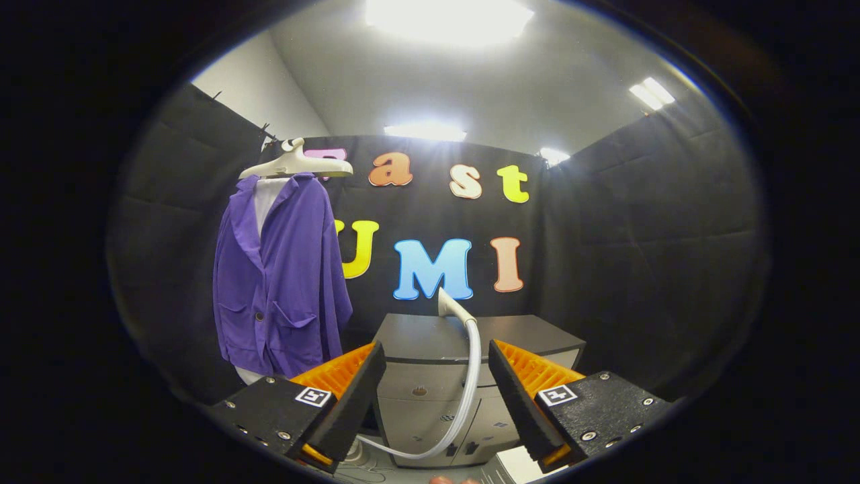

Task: Iron the clothes twice with a garment steamer, once on the left side and once on the right side.

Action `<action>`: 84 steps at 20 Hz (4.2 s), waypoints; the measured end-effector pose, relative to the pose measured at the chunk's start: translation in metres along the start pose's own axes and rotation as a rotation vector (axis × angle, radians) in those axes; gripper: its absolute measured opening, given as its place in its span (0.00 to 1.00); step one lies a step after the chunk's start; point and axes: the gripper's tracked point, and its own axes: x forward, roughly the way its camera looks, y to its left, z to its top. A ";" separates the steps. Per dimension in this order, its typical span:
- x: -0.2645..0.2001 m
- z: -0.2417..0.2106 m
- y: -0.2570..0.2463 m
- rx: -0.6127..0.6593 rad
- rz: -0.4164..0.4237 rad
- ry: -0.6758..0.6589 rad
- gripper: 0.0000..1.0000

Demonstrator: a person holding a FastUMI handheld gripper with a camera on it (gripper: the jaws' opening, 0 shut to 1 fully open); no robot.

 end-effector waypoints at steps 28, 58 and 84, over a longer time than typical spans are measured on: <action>0.391 -0.044 -0.099 0.569 0.172 0.414 0.95; 0.415 -0.122 -0.055 1.040 0.299 0.774 0.37; 0.158 0.049 0.125 0.730 0.192 0.314 0.34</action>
